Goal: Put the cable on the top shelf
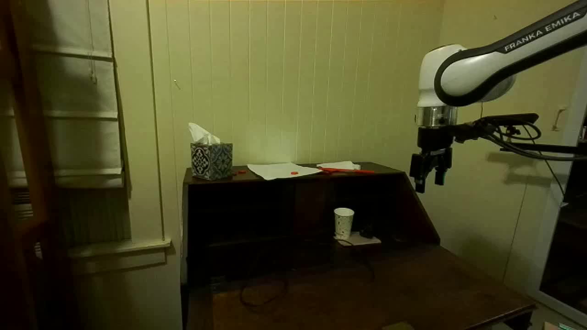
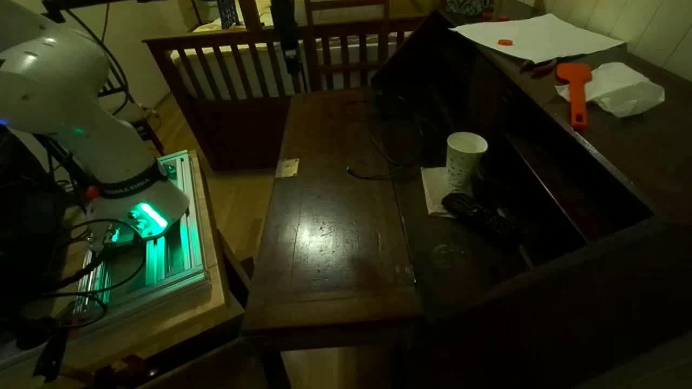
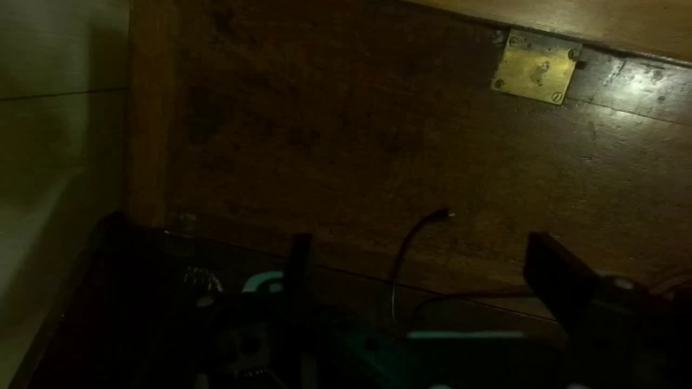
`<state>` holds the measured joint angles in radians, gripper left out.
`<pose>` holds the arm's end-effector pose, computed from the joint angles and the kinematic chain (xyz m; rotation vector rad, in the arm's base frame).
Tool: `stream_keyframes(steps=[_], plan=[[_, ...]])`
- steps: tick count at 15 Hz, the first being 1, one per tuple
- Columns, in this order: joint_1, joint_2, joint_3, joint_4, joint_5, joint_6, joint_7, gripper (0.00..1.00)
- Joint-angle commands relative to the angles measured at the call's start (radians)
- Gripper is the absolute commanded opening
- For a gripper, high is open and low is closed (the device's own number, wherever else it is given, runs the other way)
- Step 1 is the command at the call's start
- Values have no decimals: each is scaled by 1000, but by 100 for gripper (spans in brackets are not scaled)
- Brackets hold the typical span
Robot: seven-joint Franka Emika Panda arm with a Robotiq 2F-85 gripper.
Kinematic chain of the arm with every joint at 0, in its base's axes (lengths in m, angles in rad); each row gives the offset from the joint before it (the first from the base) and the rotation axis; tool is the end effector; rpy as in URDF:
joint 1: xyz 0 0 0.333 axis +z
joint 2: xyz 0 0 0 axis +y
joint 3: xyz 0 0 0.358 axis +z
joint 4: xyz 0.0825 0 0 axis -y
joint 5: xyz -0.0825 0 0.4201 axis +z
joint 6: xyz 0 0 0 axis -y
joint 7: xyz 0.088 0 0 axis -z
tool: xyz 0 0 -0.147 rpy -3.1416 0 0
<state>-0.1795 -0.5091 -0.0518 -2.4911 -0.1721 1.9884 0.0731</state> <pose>0.3906 -0.1096 0.4477 2.9896 -0.3431 -0.0051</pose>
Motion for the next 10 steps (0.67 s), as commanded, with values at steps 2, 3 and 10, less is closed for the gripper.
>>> stream_keyframes(steps=[2, 3, 10], plan=[[11, 0, -10, 2, -5, -3, 4, 100], [11, 0, -10, 2, -5, -3, 4, 100], [32, 120, -28, 22, 6, 168, -52, 100]])
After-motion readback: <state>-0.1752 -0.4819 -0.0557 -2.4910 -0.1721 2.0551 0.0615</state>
